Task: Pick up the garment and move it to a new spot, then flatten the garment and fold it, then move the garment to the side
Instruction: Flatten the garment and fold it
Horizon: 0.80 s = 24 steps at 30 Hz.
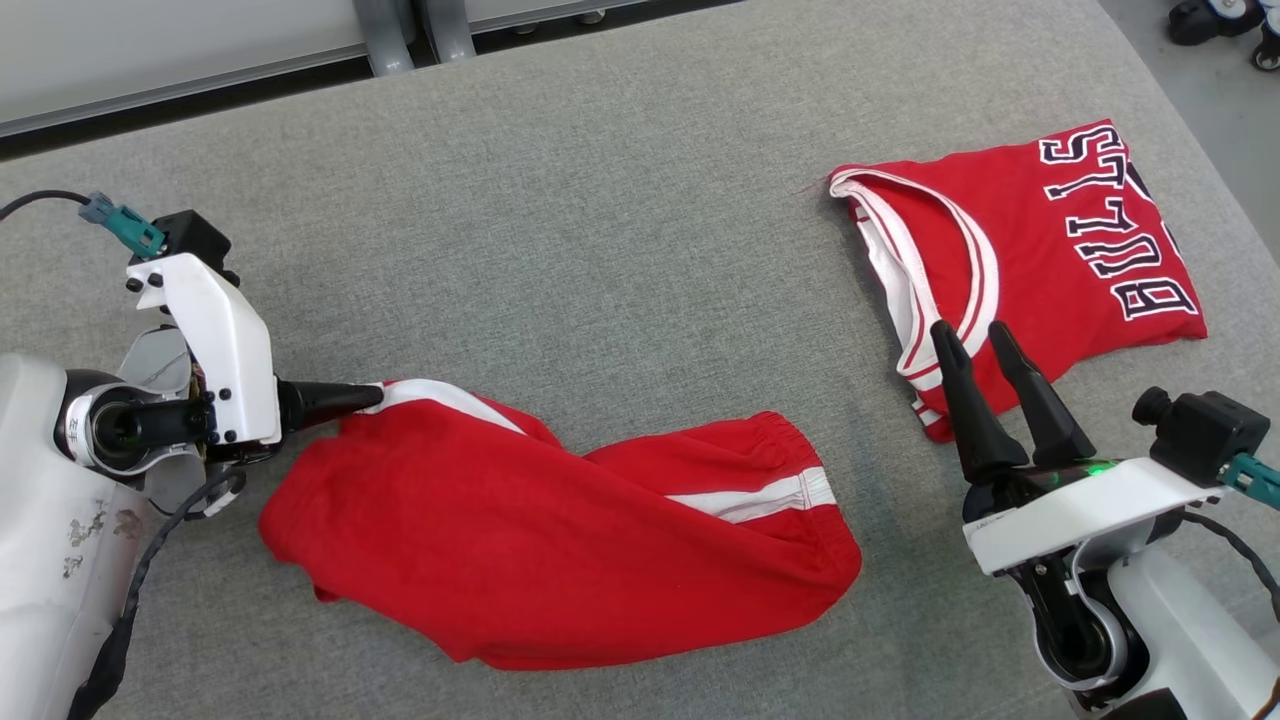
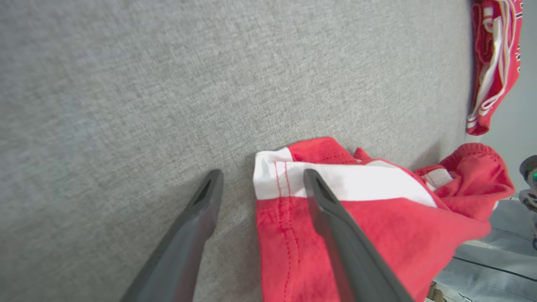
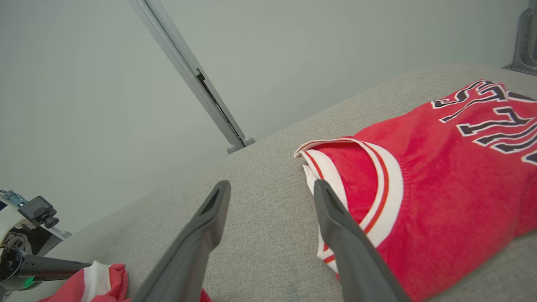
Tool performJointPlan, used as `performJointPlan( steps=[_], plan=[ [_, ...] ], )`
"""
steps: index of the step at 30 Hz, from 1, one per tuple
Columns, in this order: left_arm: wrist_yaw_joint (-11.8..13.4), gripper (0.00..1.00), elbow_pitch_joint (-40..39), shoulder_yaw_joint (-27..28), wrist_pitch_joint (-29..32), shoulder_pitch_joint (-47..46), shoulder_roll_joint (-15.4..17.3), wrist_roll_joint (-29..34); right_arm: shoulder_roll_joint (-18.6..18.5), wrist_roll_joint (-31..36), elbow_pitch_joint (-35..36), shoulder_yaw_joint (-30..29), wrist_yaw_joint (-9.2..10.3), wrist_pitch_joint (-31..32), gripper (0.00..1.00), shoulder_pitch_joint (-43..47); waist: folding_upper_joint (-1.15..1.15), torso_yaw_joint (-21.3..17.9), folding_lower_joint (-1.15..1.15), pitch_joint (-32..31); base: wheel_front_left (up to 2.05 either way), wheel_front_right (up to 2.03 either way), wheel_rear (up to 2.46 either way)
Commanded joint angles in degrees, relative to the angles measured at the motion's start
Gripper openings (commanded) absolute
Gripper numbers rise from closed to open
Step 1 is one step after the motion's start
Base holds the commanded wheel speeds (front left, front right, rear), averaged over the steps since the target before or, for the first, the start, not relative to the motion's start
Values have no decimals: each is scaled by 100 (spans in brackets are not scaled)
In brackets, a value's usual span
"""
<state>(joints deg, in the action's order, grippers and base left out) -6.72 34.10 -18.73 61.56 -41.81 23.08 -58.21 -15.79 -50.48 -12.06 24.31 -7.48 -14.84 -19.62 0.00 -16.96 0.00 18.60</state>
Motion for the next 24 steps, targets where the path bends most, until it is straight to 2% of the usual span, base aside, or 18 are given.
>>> performJointPlan(
  steps=[1,2,3,4,5,15,24],
  plan=[
    [-7,63,73,-66,72,159,-38,-44,-30,-43,-21,11,-4,-42,100,-74,0,-7,0,1,0,0,0],
    [-7,63,73,-66,72,159,-38,-44,-30,-43,-21,11,-4,-42,100,-74,0,-7,0,1,0,0,0],
    [-9,42,64,-72,83,163,-45,-52,-33,-51,-27,25,-4,-43,100,-79,0,-9,0,2,0,0,0],
    [-14,37,52,-90,93,164,-46,-55,-38,-52,-32,35,-4,-43,100,-82,0,-12,0,1,0,0,0],
    [-16,0,32,-101,83,165,-45,-50,-46,-52,-39,46,-4,-44,100,-81,0,-13,0,-5,0,0,0],
    [-72,0,-129,-142,-138,159,-73,-137,-97,-72,-121,39,-4,-45,100,-8,0,118,0,-308,0,0,0],
    [-86,0,-770,-367,-180,353,-42,-417,-240,-39,-184,19,-4,-12,100,203,0,672,0,-909,0,0,0]
  ],
)
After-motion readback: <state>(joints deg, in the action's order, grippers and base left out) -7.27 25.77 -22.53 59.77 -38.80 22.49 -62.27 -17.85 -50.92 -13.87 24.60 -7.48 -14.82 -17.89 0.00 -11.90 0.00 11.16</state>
